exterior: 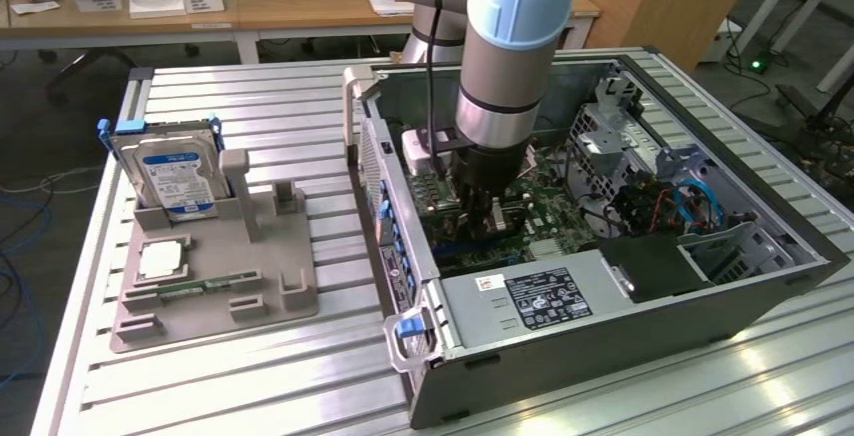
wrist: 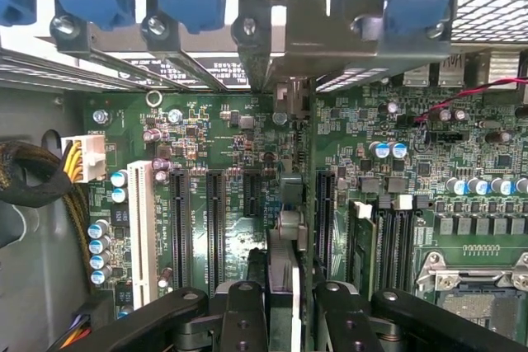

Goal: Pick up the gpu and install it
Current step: 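Insert the gpu into the slot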

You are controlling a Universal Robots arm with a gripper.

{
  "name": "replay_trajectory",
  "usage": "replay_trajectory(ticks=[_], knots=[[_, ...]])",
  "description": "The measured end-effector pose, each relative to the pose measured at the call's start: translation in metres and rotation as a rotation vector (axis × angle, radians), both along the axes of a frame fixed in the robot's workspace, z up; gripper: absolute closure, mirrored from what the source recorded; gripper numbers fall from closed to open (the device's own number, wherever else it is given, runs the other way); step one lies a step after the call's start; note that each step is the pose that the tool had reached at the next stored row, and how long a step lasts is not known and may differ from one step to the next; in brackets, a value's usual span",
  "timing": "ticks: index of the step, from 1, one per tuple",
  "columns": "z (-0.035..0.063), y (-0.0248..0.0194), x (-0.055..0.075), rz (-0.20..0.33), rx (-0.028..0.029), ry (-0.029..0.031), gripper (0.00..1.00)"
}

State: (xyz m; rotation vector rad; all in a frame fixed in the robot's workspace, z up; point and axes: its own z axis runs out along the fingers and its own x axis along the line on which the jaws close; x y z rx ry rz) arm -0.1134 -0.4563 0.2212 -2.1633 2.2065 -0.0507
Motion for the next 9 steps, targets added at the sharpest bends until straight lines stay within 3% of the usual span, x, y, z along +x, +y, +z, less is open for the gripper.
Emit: replay_trajectory(ticks=[9], knots=[[-0.0007,0.0,0.0,0.0,0.0001,0.0001,0.72]])
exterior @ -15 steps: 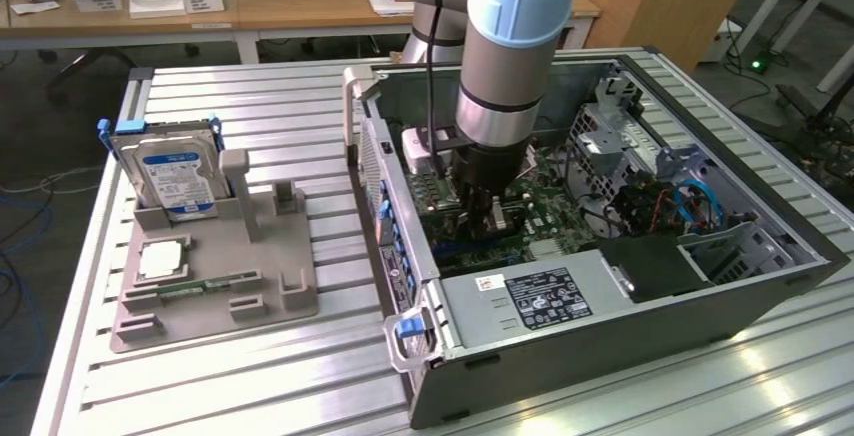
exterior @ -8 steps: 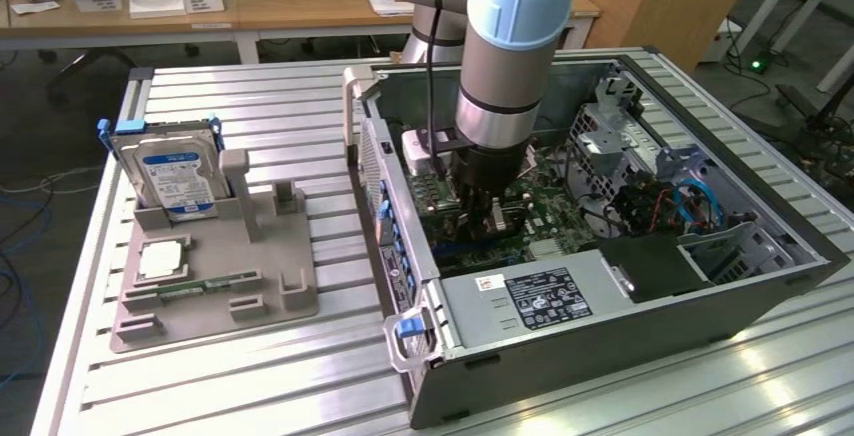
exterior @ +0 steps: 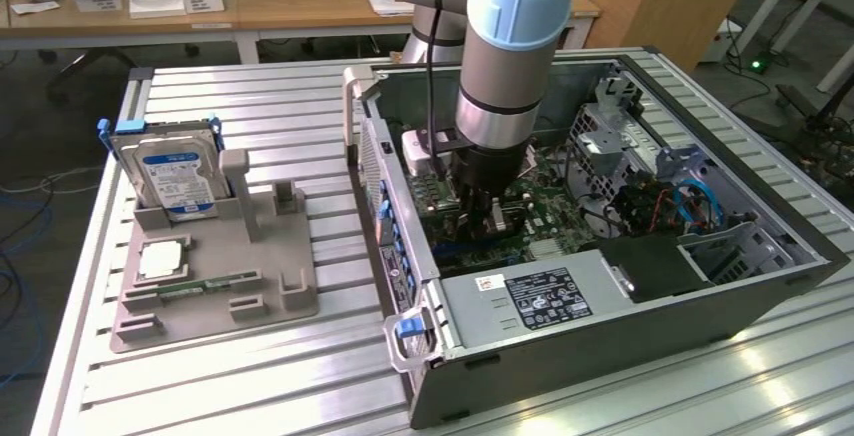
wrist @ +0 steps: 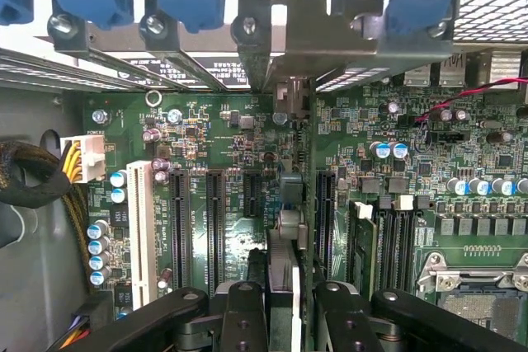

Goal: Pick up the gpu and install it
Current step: 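Insert the gpu into the slot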

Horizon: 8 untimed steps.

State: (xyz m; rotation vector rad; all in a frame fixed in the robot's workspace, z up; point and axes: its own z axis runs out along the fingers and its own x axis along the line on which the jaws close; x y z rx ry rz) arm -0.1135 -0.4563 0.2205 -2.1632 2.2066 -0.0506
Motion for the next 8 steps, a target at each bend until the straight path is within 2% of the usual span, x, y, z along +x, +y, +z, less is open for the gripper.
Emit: replay_trajectory(ticks=[8], knots=[[0.0,0.0,-0.0007,0.0,0.001,-0.0023,0.72]])
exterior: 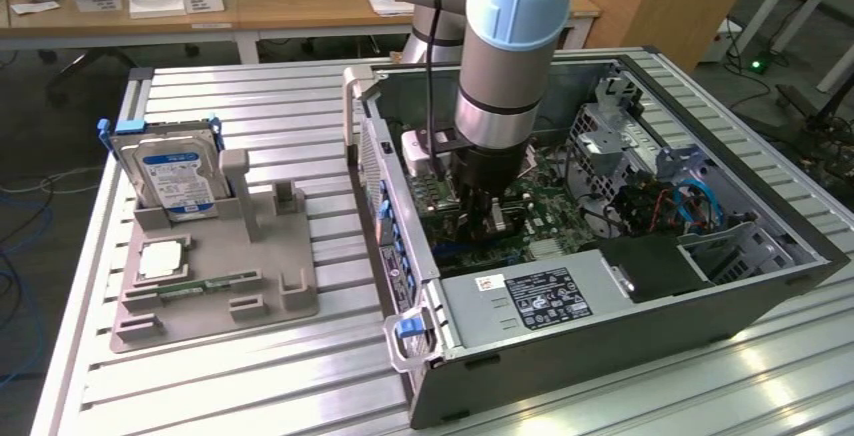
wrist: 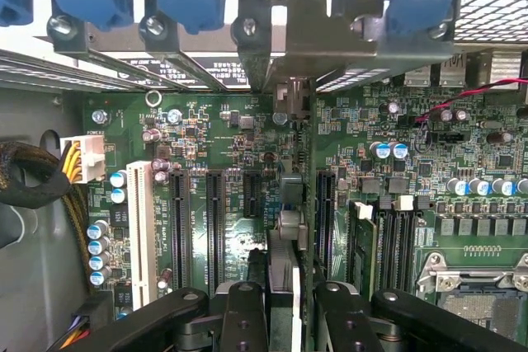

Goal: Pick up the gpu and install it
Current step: 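Insert the gpu into the slot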

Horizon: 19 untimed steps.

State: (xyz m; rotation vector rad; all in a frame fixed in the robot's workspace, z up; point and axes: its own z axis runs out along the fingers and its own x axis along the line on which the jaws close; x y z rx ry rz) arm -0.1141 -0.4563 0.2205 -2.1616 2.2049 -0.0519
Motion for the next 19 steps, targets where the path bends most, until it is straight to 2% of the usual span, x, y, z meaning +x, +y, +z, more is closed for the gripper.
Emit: replay_trajectory(ticks=[19], knots=[[0.0,0.0,0.0,0.003,0.0031,0.0,0.72]])
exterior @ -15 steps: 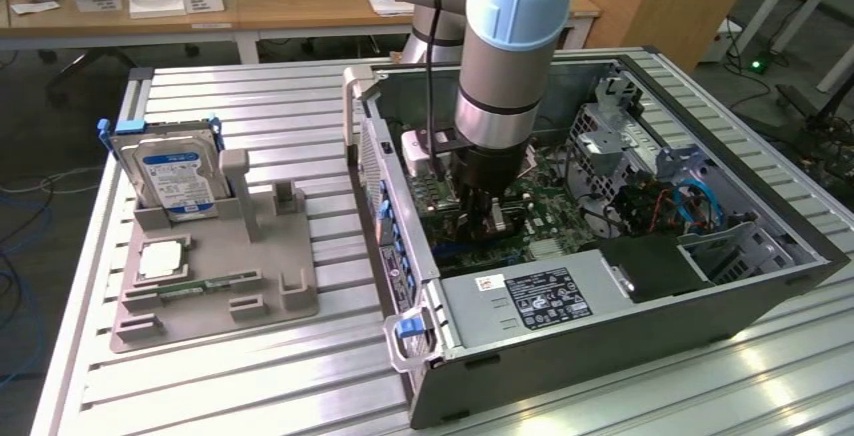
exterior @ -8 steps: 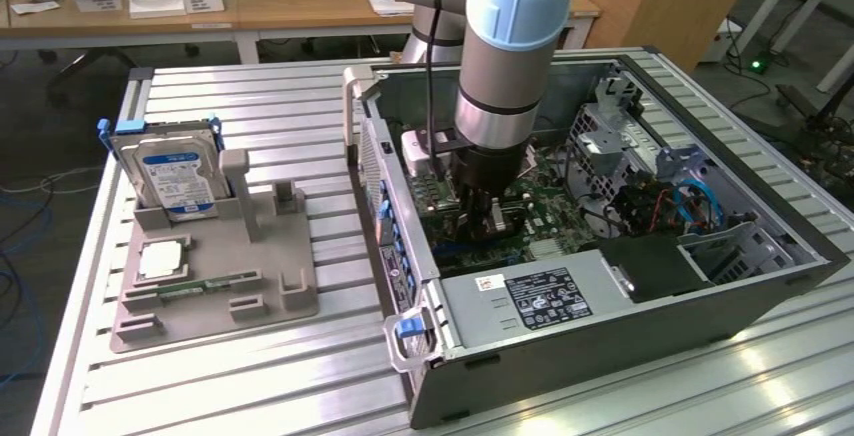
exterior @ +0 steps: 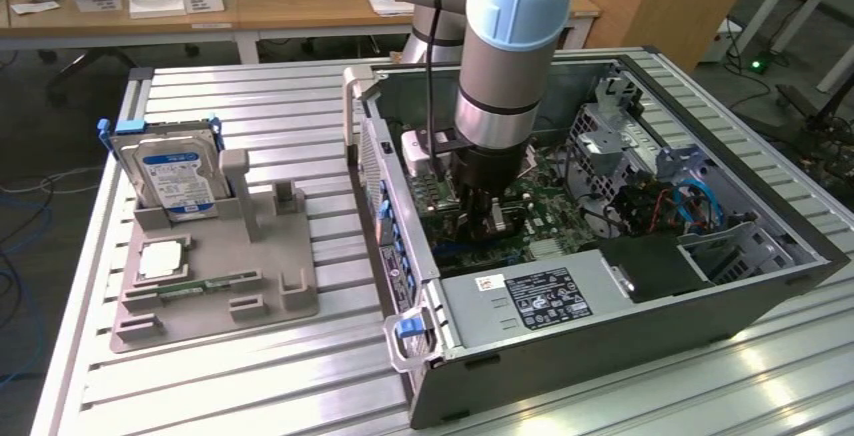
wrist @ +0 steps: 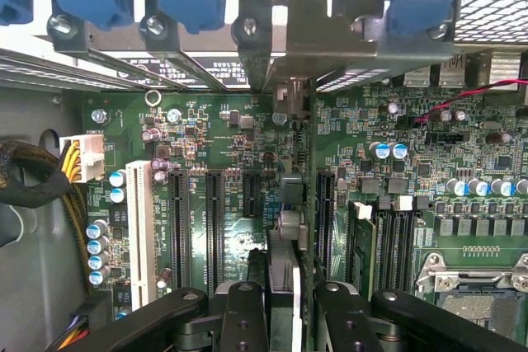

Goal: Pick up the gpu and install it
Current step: 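Insert the gpu into the slot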

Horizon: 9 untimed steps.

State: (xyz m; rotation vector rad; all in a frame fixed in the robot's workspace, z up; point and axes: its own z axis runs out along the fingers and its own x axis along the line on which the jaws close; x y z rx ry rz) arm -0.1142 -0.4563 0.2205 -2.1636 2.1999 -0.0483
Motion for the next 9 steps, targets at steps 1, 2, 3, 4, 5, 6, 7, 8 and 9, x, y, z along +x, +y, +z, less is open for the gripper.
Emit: replay_trajectory(ticks=[1,2,3,4,5,6,7,8,9], knots=[[0.0,-0.0002,0.0,0.0,0.0001,0.0,0.72],[-0.0001,-0.0004,0.0,0.0,0.0002,-0.0001,0.72],[-0.0001,-0.0006,0.0,0.0,0.0004,-0.0001,0.72],[-0.0001,-0.0009,0.0,0.0,0.0004,-0.0001,0.72],[-0.0001,-0.0011,0.0,0.0,0.0004,-0.0002,0.72],[-0.0002,-0.0014,0.0,0.0,0.0004,-0.0002,0.72],[-0.0001,-0.0014,0.0,0.0,0.0003,-0.0001,0.72],[-0.0001,-0.0015,0.0,0.0,0.0003,-0.0001,0.72],[-0.0001,-0.0016,0.0,0.0,0.0001,-0.0001,0.72]])
